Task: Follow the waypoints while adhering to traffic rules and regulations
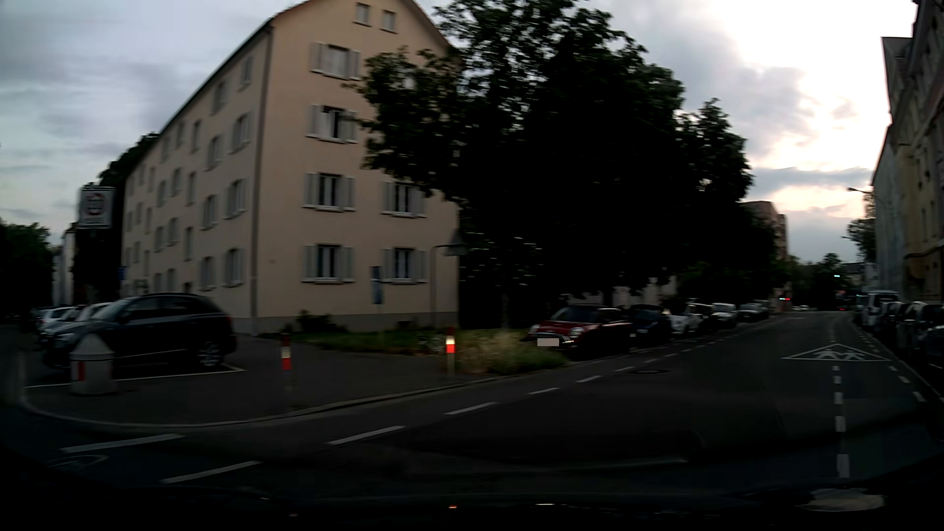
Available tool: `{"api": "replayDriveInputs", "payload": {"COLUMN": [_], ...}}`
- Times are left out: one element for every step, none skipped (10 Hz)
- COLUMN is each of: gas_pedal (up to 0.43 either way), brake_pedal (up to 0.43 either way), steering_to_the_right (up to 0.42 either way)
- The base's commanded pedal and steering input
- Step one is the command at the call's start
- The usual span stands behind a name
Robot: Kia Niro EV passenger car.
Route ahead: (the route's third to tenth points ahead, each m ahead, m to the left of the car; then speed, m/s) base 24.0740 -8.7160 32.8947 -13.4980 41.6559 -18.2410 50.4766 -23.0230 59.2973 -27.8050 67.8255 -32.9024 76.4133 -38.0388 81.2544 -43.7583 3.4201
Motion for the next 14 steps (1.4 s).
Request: {"api": "replayDriveInputs", "payload": {"gas_pedal": [0.197,0.197,0.197,0.197,0.197,0.197,0.197,0.197,0.197,0.197,0.197,0.197,0.197,0.197], "brake_pedal": [0.0,0.0,0.0,0.0,0.0,0.0,0.0,0.0,0.0,0.0,0.0,0.0,0.0,0.0], "steering_to_the_right": [0.58,0.549,0.525,0.49,0.449,0.395,0.355,0.307,0.267,0.224,0.181,0.152,0.131,0.119]}}
